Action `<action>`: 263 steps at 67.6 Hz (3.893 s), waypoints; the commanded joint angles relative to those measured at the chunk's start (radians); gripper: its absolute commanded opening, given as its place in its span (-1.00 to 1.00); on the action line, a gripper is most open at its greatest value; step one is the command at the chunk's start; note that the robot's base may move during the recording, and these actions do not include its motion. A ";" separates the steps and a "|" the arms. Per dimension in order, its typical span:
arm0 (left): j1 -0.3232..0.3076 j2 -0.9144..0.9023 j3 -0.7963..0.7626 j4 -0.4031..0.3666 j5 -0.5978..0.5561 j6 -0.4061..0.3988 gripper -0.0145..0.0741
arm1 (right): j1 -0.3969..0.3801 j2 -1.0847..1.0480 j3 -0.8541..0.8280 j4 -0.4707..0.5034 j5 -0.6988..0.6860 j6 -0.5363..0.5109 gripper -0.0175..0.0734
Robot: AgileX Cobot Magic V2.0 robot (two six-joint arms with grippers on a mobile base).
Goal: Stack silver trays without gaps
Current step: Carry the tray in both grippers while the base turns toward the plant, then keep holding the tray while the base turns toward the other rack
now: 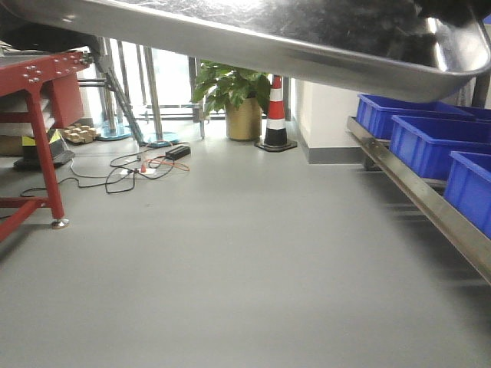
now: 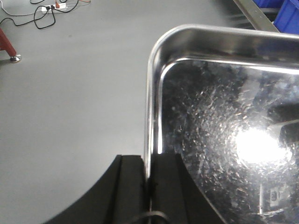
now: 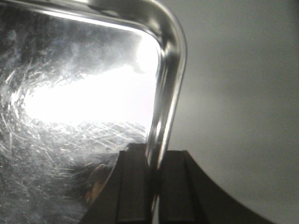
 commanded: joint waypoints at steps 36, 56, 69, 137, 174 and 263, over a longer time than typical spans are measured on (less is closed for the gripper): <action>-0.008 -0.011 -0.005 0.045 -0.018 -0.001 -0.70 | 0.006 -0.005 -0.002 -0.015 -0.021 -0.020 -0.65; -0.008 -0.011 -0.005 0.045 -0.018 -0.001 -0.70 | 0.006 -0.005 -0.002 -0.015 -0.024 -0.020 -0.65; -0.008 -0.011 -0.005 0.045 -0.018 -0.001 -0.70 | 0.006 -0.005 -0.002 -0.015 -0.026 -0.020 -0.65; -0.004 -0.011 -0.005 0.047 -0.018 -0.001 -0.70 | 0.006 -0.005 -0.002 -0.015 -0.209 -0.020 -0.65; -0.004 -0.011 -0.005 0.052 -0.018 -0.001 -0.70 | 0.006 -0.005 -0.002 -0.015 -0.416 -0.020 -0.65; -0.004 -0.011 -0.005 0.052 -0.018 -0.001 -0.70 | 0.006 -0.005 -0.002 -0.015 -0.529 -0.020 -0.65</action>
